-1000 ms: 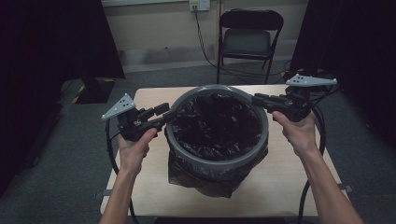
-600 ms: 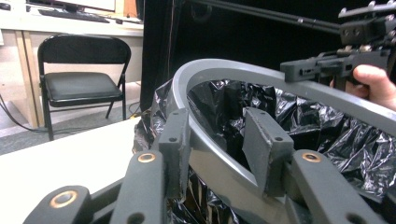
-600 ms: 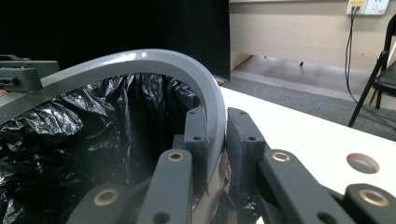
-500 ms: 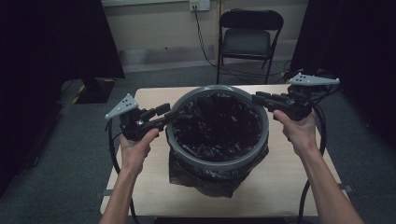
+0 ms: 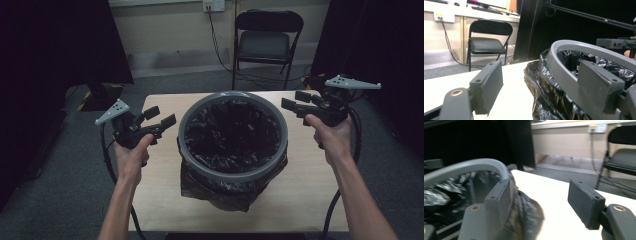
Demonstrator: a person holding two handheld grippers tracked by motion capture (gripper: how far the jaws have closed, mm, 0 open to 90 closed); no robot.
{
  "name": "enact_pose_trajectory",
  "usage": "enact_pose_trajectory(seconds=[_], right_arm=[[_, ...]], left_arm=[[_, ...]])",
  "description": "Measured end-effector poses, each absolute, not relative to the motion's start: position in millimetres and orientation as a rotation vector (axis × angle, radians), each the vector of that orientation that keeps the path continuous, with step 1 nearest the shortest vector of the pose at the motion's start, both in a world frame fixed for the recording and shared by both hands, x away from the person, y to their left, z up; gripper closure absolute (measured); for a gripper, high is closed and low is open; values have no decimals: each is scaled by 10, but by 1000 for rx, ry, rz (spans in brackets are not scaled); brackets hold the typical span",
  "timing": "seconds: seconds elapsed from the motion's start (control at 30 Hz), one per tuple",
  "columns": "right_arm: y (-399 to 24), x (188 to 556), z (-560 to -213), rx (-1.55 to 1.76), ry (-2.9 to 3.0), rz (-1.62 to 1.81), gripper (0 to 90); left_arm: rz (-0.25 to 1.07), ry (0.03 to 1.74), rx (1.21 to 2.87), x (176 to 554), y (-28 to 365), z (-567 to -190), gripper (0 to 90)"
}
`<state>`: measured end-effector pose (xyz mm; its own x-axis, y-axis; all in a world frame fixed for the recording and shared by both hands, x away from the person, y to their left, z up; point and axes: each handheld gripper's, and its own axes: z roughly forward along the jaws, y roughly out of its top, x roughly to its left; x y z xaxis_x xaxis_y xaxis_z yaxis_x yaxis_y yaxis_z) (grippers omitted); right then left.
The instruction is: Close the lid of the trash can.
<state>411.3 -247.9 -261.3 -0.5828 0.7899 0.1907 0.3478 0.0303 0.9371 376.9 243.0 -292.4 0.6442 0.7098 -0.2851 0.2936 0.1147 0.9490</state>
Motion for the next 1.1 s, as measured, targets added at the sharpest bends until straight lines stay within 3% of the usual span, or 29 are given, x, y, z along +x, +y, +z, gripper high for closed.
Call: enact_pose_trajectory(seconds=[0.33, 0.67, 1.1], right_arm=[[-2729, 4073, -2856, 1225, 1908, 1476, 166], [-2834, 3960, -3180, 1322, 1891, 1303, 162], [-2915, 3725, -3707, 1418, 1905, 1156, 162]], left_arm=[[406, 968, 1545, 3731, 2575, -3230, 157], [478, 1060, 1672, 3664, 2650, -3570, 157], [421, 1185, 1720, 3573, 2684, -4124, 155]])
